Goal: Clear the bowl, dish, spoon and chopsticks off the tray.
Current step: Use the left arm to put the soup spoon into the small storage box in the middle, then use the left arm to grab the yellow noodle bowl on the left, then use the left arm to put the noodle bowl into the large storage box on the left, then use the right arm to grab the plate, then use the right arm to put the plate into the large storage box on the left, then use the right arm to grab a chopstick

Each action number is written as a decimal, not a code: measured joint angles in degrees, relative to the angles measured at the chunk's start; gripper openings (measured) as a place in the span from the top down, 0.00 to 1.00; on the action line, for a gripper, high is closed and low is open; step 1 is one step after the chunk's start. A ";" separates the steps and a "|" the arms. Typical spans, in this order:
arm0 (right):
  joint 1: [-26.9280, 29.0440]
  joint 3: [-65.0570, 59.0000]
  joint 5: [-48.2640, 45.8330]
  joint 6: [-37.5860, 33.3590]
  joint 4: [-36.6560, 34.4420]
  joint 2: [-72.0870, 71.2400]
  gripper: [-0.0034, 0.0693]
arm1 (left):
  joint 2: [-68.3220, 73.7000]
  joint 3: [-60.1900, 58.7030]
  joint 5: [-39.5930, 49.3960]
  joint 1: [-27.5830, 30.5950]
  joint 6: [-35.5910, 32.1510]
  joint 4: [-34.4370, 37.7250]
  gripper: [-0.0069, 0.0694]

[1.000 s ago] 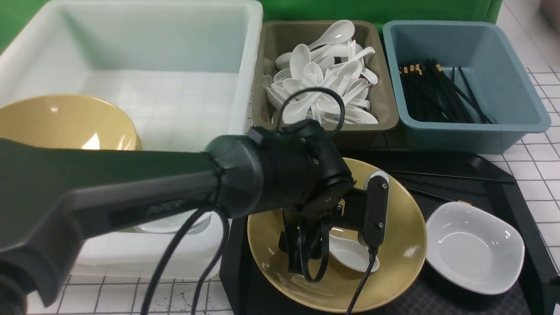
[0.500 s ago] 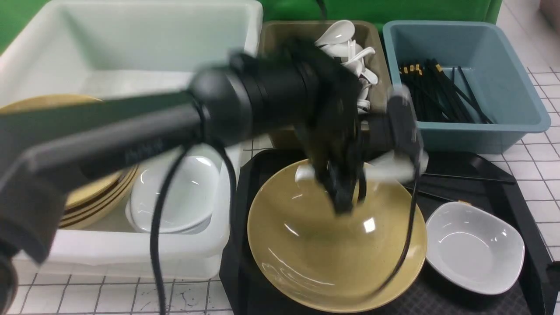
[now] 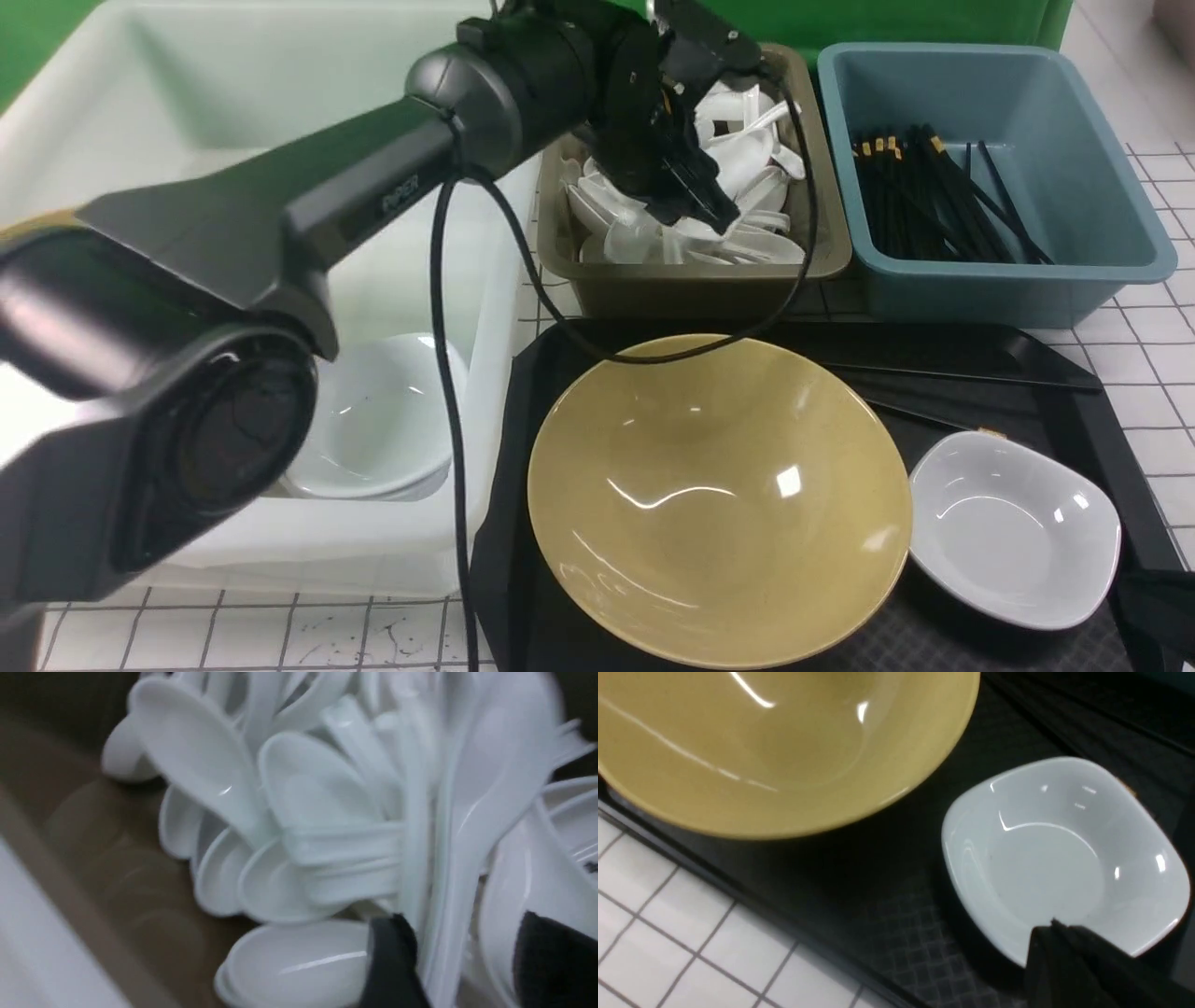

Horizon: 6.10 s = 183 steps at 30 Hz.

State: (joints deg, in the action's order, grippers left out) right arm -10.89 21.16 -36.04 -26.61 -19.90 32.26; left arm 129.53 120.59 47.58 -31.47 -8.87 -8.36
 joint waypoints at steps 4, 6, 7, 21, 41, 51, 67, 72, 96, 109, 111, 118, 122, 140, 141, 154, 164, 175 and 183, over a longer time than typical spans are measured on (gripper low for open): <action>-0.06 -0.13 1.00 0.00 -0.17 0.00 0.90 | -2.02 4.92 13.08 -0.34 5.69 -1.91 0.26; -0.40 -0.13 1.19 0.00 -0.27 0.00 0.90 | -5.15 5.64 20.69 -1.09 6.00 0.32 0.18; -1.01 -0.13 1.45 -0.06 -0.32 0.00 0.90 | -7.33 3.77 21.96 -1.87 5.76 2.12 0.16; -1.44 -0.26 1.74 -0.25 -0.27 0.00 0.90 | -12.73 -19.36 22.76 -5.61 1.66 7.30 0.16; -1.48 -0.26 1.91 -0.25 -0.26 0.11 0.90 | -22.95 -11.90 23.64 -2.13 -9.48 13.63 0.90; -1.50 -0.61 2.13 -0.25 -0.32 0.11 0.90 | -51.96 -23.03 23.31 30.69 2.29 12.16 0.91; -1.55 -2.82 7.93 5.82 -0.42 0.17 0.79 | -53.02 -61.02 -8.95 55.42 -1.86 16.95 0.62; -0.53 2.26 0.99 16.95 8.21 2.15 0.53 | -52.11 -59.30 -8.02 54.31 -2.61 15.97 0.26; 2.25 12.14 8.48 37.35 9.82 47.55 0.33 | -83.36 -66.63 -10.71 33.32 -2.78 23.77 0.71; 0.82 17.90 11.73 21.41 4.38 44.88 0.83 | -99.52 -73.75 -12.04 33.04 0.47 13.97 0.72; -1.70 21.43 8.27 20.29 4.94 41.78 0.84 | -101.81 -73.75 -10.43 33.04 0.47 13.30 0.72; -21.14 41.82 7.33 19.24 4.88 41.16 0.84 | -104.96 -74.09 -9.07 33.04 0.54 12.72 0.72; -30.52 51.73 10.86 19.19 4.72 50.03 0.84 | -105.04 -75.73 -9.11 33.04 0.54 12.72 0.72; -35.93 99.23 -19.02 38.72 20.28 90.25 0.71 | -105.04 -77.07 -4.49 33.04 0.54 12.78 0.72; -36.19 99.36 -19.45 37.70 20.41 90.37 0.65 | -105.04 -77.07 -4.34 33.04 0.54 12.78 0.72; -25.76 77.79 -33.65 14.82 24.09 72.70 0.68 | -106.49 -79.96 -3.62 28.04 0.54 11.52 0.72; -1.40 40.22 4.15 16.01 23.05 62.50 0.90 | -106.44 -93.02 -14.59 24.41 0.54 11.29 0.72; -0.67 45.98 2.23 10.80 23.79 71.89 0.59 | -106.39 -95.47 -21.53 24.30 0.54 11.29 0.72; -0.67 48.17 -0.05 2.64 24.65 74.79 0.35 | -106.39 -95.47 -21.65 24.30 0.54 11.29 0.72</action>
State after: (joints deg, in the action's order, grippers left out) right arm -11.55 69.33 -36.10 -23.97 4.76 107.05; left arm 23.14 25.13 25.93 -7.17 -8.32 2.93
